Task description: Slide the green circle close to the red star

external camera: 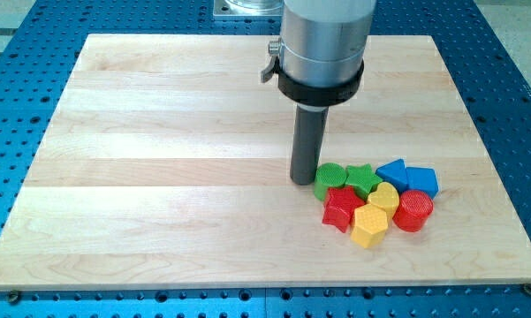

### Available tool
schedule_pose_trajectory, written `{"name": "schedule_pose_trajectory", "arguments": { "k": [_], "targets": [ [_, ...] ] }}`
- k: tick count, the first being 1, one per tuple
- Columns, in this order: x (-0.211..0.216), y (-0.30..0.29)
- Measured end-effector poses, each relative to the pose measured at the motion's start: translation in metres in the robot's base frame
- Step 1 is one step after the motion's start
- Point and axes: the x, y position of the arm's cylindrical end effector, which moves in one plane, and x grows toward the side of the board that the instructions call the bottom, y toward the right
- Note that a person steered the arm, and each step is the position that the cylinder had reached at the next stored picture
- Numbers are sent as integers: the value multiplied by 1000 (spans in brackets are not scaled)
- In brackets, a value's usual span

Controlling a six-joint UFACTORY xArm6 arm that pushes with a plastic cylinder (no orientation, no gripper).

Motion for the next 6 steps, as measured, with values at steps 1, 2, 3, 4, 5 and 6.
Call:
{"name": "schedule_pose_trajectory", "arguments": {
  "k": [1,2,3,4,5,6],
  "targets": [
    [16,0],
    [-14,2],
    [-11,15],
    [8,15],
    [10,15],
    [32,-10]
  ]
}}
